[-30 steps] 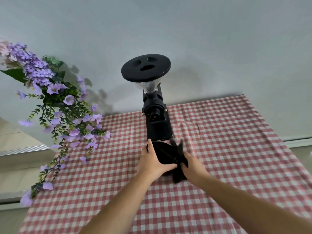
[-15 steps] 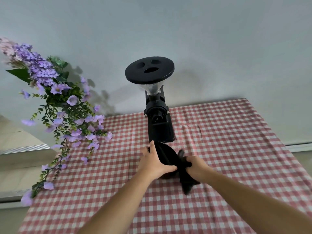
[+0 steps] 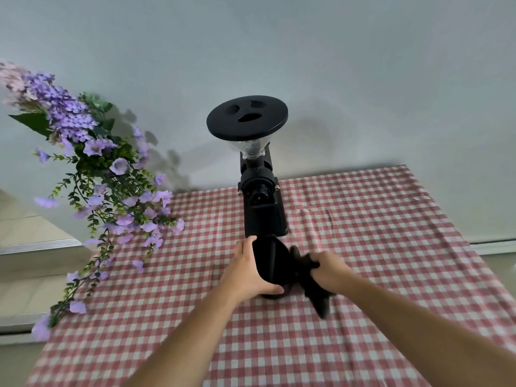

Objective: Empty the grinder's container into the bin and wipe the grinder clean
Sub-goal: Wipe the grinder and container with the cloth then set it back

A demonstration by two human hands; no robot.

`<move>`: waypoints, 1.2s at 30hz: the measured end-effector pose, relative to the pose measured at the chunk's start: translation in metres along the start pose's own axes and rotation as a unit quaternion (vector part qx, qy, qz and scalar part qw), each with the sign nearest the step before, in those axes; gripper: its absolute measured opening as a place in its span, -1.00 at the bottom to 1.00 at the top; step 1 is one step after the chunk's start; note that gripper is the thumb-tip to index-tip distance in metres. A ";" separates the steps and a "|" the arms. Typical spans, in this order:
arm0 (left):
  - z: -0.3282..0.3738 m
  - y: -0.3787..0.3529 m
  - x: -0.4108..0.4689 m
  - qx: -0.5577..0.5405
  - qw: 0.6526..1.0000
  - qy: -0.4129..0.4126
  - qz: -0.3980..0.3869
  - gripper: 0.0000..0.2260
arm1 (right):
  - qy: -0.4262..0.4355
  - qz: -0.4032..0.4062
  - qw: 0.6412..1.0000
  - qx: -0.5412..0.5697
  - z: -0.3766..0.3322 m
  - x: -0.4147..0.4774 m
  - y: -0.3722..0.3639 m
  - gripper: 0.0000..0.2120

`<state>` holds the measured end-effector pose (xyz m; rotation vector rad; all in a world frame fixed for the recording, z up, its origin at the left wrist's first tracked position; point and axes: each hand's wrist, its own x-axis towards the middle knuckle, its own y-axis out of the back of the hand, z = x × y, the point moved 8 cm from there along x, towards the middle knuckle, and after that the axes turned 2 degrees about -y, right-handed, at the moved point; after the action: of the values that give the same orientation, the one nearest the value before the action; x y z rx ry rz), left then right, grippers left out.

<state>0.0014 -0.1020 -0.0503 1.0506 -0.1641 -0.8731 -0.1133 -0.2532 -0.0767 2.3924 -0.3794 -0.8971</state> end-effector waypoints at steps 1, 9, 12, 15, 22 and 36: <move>-0.001 0.004 0.002 -0.002 1.000 -0.008 -0.017 0.14 | 0.010 0.032 0.999 0.021 -0.006 0.002 0.011 -0.65; -0.009 0.011 -0.002 0.086 0.991 -0.012 -0.101 0.28 | 0.028 -0.040 0.998 -0.051 -0.011 -0.005 -0.029 -0.70; -0.003 0.008 -0.001 0.114 0.991 -0.037 -0.067 0.26 | 0.006 -0.060 0.993 -0.097 -0.007 -0.001 -0.017 -0.67; -0.002 0.009 0.002 0.123 0.988 -0.043 -0.083 0.22 | 0.036 0.034 0.999 0.018 -0.028 0.007 0.009 -0.66; -0.011 0.010 0.002 0.123 0.990 -0.039 -0.061 0.24 | 0.038 -0.035 0.997 -0.064 -0.013 0.005 -0.016 -0.79; -0.017 0.012 -0.029 -0.052 0.995 -0.039 0.070 -0.01 | 0.163 0.131 0.925 -0.318 -0.099 -0.023 -0.027 -0.49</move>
<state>-0.0029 -0.0675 -0.0414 0.8979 -0.2511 -0.7879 -0.0618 -0.1826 -0.0187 1.7853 -0.2214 -0.3989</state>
